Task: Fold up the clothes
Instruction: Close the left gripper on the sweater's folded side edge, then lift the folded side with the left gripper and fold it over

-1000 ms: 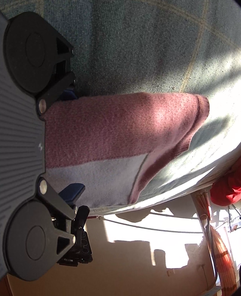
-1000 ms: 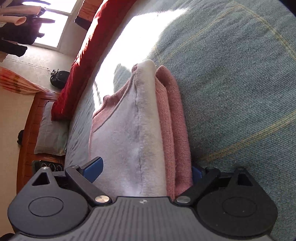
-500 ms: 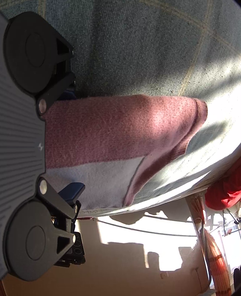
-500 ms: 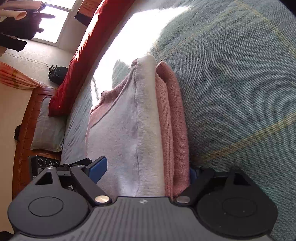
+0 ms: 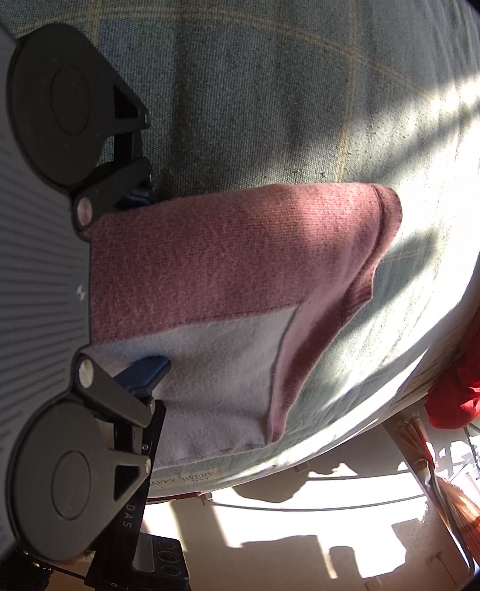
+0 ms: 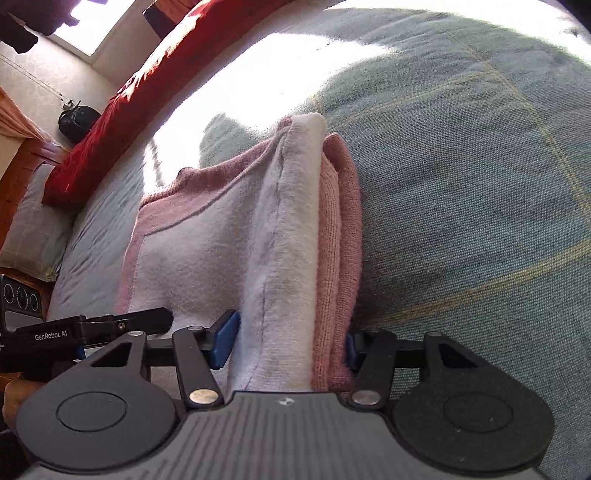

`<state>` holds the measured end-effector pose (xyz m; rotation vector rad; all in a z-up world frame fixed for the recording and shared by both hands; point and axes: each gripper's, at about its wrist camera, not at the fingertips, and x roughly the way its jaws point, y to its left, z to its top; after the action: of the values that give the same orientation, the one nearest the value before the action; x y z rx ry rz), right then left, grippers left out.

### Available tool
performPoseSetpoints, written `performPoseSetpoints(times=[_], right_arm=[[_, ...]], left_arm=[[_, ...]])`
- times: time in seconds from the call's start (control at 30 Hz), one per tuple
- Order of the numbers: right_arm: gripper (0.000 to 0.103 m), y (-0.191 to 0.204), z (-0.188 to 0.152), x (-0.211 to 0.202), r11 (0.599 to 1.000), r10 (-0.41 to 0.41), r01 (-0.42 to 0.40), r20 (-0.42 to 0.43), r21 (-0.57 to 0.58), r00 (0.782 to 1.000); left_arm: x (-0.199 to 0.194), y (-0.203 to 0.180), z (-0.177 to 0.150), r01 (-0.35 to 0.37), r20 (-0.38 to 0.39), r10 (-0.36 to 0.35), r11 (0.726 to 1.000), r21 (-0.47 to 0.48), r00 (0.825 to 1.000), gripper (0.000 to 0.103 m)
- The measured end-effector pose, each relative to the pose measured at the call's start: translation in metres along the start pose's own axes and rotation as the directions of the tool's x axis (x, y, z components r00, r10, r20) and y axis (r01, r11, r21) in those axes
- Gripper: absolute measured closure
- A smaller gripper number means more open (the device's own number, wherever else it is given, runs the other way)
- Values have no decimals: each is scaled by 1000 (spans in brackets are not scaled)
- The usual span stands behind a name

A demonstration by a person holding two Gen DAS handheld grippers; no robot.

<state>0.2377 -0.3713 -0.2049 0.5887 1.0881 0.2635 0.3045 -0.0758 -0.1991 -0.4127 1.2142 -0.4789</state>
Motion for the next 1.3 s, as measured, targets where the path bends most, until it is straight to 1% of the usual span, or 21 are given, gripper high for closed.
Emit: performPoseSetpoints(times=[0.07,0.13,0.17,0.23,0.33,0.43,0.57,0.73,0.97,1.13,1.3], right_arm=[[54,2,-1,-7,1000,-7,7,15,-7,1000],[57,6,-2,-14,1000,-11,12,27,-25,1000],[58,8,-2,-18,999,-13,14,32,-36,999],[59,14,-1,-24,998,-18,20,41,-59,999],[59,26,1,-31,997,-13,18,54,-78,998],[59,35,0,-42,995,1,6,65,-104,998],[59,61,1,-42,989,4,6,63,-150,998],[59,98,-4,-39,980,28,-18,51,-197,998],[59,170,-19,-23,957,49,-41,21,-286,999],[59,240,-34,-1,928,59,-58,-8,-367,998],[59,305,-50,31,908,78,-89,-43,-409,996]], left_arm=[[-3,-3,1,-10,0,10,1000,2,1000,29],[-9,-5,0,-16,8,16,1000,13,1000,36],[-12,-6,-1,-20,12,20,1000,19,1000,37],[-18,-8,-1,-26,21,25,999,24,999,44],[-27,-9,-2,-25,33,24,999,30,999,49],[-37,-10,-4,-31,47,29,999,36,998,51],[-60,-6,-4,-35,84,32,999,39,996,52],[-97,8,-8,-52,138,47,998,32,989,52],[-161,52,-23,-76,218,77,997,-13,973,52],[-210,99,-30,-100,276,111,993,-55,955,52],[-260,147,-36,-136,312,152,988,-72,938,52]])
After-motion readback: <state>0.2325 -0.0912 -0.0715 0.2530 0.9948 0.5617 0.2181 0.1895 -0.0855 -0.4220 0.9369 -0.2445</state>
